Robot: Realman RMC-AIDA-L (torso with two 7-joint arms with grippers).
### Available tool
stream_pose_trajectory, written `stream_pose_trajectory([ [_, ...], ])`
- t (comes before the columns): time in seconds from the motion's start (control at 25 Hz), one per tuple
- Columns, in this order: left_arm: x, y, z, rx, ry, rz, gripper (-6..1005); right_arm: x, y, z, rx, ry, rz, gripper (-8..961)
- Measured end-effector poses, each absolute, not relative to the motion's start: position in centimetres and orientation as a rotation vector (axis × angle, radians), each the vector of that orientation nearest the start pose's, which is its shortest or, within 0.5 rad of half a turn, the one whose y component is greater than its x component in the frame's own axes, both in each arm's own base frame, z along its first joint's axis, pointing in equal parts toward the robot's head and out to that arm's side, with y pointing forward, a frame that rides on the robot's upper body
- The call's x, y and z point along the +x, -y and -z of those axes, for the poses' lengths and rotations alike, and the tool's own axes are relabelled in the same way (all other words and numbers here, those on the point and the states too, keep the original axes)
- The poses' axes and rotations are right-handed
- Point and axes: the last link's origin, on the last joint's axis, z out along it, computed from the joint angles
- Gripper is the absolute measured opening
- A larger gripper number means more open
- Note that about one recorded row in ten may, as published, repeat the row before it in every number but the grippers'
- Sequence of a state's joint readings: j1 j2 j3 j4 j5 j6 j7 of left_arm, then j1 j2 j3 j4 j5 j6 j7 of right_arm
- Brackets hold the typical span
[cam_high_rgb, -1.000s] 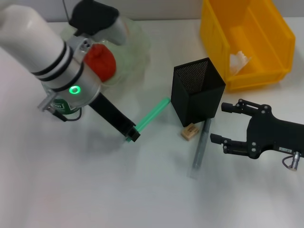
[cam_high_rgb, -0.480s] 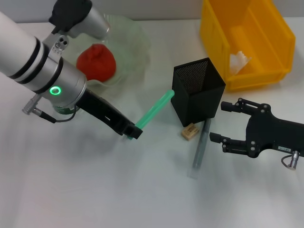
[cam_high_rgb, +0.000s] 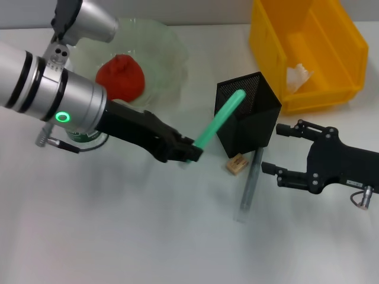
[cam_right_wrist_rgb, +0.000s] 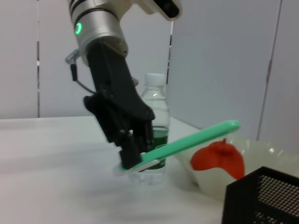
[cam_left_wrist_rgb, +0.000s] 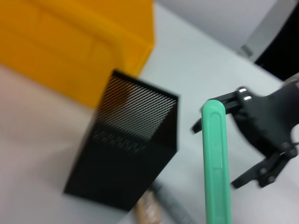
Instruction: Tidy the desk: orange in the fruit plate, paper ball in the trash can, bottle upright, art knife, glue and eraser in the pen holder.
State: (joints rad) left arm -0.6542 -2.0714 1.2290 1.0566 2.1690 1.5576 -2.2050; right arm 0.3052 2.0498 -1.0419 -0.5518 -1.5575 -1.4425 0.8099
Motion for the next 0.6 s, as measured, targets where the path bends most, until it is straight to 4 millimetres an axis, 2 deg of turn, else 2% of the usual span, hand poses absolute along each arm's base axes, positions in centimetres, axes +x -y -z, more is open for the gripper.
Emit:
stream_pose_trajectory([
  [0.04,-16.8,-35.0,2.3,-2.994,0.885,0.066,198,30.0,-28.0,2.1,-2.58,-0.169,-0.693,789],
  [0.08,-17.0,-34.4,3.5,-3.057,0.869,0.247,197,30.0,-28.1,2.0,-2.563,-0.164,-0.699,789],
  [0.16,-17.0,-34.4,3.5,-3.057,0.869,0.247,197,30.0,-28.0,2.1,-2.554,-0.159,-0.706,789],
  [0.2,-17.3,-34.0,4.1,-3.077,0.873,0.335,197,30.0,-28.0,2.1,-2.554,-0.159,-0.706,789],
  [0.24,-17.3,-34.0,4.1,-3.077,0.873,0.335,197,30.1,-27.9,2.1,-2.551,-0.156,-0.709,789],
  [0.28,-17.8,-33.4,4.9,-3.093,0.909,0.453,197,30.1,-27.8,2.1,-2.546,-0.153,-0.71,789],
  [0.32,-17.8,-33.4,4.9,-3.093,0.909,0.453,197,30.1,-27.8,2.1,-2.546,-0.153,-0.71,789],
  [0.36,-18.2,-33.0,5.5,-3.093,0.946,0.552,197,30.1,-27.7,2.1,-2.546,-0.148,-0.712,789],
  [0.6,-18.9,-31.8,6.2,-3.051,1.061,0.758,198,30.2,-27.3,2.7,-2.504,-0.085,-0.725,788],
])
